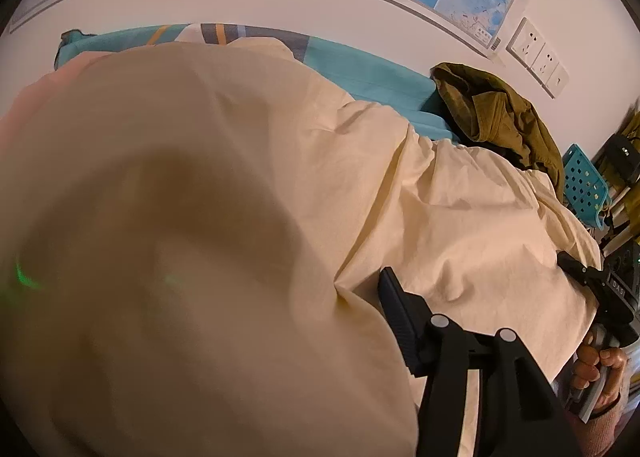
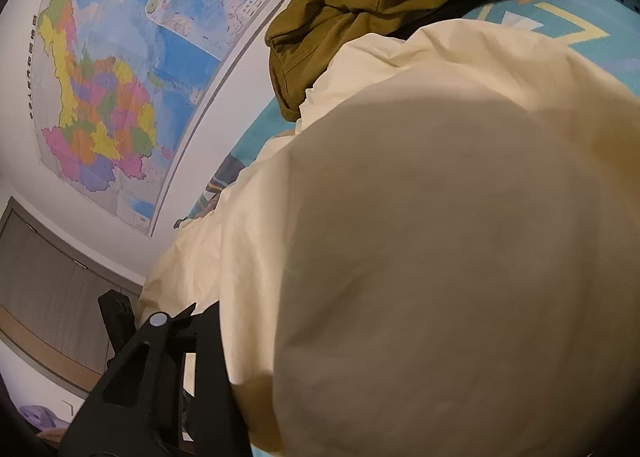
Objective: Fold large clothes
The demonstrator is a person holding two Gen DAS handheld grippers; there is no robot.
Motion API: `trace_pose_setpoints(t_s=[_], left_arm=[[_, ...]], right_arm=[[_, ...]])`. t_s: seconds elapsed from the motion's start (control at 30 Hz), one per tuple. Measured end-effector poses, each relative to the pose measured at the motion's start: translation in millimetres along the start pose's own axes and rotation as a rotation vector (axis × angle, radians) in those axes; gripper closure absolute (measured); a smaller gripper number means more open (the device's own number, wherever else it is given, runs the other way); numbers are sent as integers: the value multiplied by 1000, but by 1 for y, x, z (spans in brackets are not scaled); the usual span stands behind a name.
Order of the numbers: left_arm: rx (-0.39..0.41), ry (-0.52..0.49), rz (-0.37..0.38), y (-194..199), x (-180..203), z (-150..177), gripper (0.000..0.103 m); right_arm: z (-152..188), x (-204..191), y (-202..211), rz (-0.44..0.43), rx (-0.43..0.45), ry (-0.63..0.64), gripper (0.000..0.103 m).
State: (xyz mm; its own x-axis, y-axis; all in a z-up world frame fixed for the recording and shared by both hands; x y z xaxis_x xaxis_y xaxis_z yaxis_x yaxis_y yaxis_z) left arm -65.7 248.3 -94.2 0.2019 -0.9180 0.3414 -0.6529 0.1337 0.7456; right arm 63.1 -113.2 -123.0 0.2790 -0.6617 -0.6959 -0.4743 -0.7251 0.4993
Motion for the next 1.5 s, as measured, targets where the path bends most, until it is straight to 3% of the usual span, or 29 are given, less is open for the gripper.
trace_pose_setpoints(t_s=[0.27, 0.37, 0.43, 0.5, 0.7, 0.87, 1.2, 1.5], left_arm=[[6, -6, 2, -2, 0, -1, 46], [7, -21, -7, -3, 1, -1, 46], [4, -14, 2, -2, 0, -3, 52], [5, -14, 12, 0, 0, -4, 68], [21, -59, 13, 15, 11, -14, 85], [85, -106, 25, 40, 23, -31, 91], [200, -133, 42, 84, 26, -73, 91], [360, -128, -39, 150, -7, -131, 91]], right_arm=[[-2, -1, -2, 5, 2, -18, 62], [-1, 0, -3, 4, -2, -30, 68], [-1, -1, -1, -16, -1, -40, 75], [-3, -6, 3, -26, 6, -28, 81], [-15, -42, 26, -64, 48, 55, 87], [-31, -84, 46, -103, 92, 154, 88], [-57, -145, 66, -201, 143, 245, 88], [-84, -232, 43, -322, 150, 360, 88]])
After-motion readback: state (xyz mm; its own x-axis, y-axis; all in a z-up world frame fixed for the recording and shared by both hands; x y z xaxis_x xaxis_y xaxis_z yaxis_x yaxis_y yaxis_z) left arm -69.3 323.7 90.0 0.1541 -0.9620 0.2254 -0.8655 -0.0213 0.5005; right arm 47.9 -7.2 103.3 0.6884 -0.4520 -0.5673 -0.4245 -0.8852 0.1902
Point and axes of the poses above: each gripper's, at about its wrist camera, not at the fingertips, and y roughly against the way its jaws point, x to its right, z to its underside, the point moved 3 cm from there along -y, roughly the way its jaws point, and after that the axes turned 6 degrees about z, right-handed, at the moved point
